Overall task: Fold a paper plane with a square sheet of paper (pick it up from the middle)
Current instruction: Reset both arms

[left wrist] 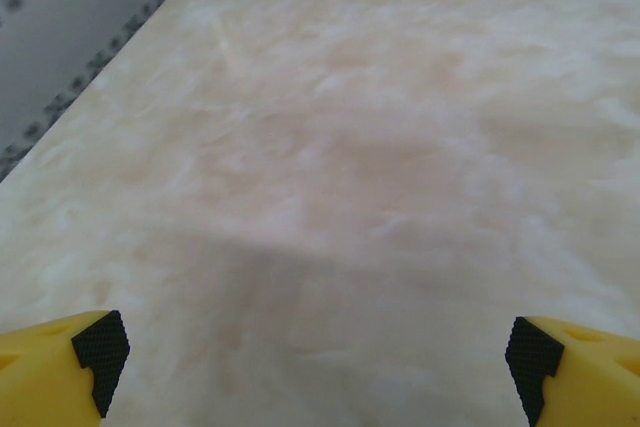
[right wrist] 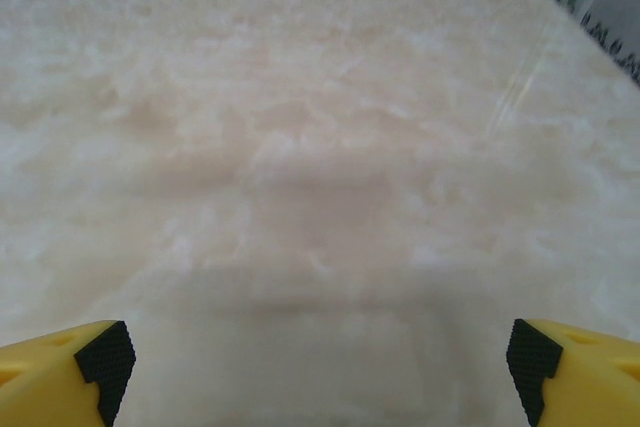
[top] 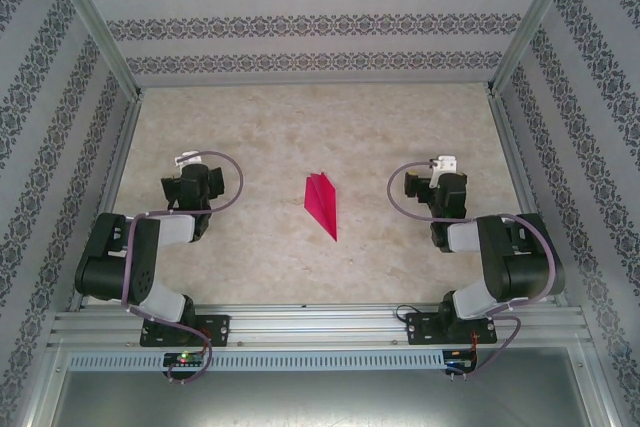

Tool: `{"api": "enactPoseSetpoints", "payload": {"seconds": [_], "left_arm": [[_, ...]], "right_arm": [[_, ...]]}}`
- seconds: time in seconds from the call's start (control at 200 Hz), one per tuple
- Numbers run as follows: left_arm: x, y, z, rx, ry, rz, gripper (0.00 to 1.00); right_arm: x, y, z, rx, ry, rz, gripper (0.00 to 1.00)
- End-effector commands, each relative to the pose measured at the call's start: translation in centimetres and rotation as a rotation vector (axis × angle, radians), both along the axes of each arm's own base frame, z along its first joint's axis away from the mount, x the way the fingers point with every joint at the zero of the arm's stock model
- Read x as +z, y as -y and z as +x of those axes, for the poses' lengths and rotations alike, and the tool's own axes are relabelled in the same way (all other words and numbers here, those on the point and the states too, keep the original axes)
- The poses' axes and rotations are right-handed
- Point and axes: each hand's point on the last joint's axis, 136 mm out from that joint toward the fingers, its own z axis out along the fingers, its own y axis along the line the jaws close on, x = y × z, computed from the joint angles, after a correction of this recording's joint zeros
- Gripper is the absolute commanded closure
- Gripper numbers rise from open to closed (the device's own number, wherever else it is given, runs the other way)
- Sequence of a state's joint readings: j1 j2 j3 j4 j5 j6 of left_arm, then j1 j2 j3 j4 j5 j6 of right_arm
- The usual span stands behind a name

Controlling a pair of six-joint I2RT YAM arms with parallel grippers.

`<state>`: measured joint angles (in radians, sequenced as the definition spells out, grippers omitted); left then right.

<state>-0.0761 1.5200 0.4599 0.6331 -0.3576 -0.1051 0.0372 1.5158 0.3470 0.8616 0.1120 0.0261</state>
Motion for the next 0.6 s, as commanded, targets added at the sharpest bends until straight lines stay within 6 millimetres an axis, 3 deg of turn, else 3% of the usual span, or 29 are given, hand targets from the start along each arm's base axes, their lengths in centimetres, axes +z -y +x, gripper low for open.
{"api": "enactPoseSetpoints", "payload": {"seconds": [0.0, 0.04, 0.095, 0.14, 0.595], "left_arm": [[0.73, 2.07, 0.57, -0.169, 0.105, -0.008, 0.00], [1.26, 1.78, 0.76, -0.162, 0.186, 0.013, 0.00], [0.52, 1.73, 0.39, -0.158, 0.098, -0.026, 0.00], [0.89, 1.11, 1.09, -0.140, 0.143, -0.023, 0.00], [0.63, 1.34, 0.94, -0.154, 0.109, -0.035, 0.00]], "right_arm": [[2.55, 0.62, 1.11, -0.048, 0.090, 0.002, 0.02], [2.62, 0.80, 1.01, -0.064, 0.093, -0.002, 0.02], [2.71, 1.22, 0.83, -0.097, 0.101, -0.010, 0.02], [2.66, 1.26, 0.83, -0.102, 0.099, -0.010, 0.02], [2.64, 1.20, 0.91, -0.100, 0.097, -0.013, 0.02]]}}
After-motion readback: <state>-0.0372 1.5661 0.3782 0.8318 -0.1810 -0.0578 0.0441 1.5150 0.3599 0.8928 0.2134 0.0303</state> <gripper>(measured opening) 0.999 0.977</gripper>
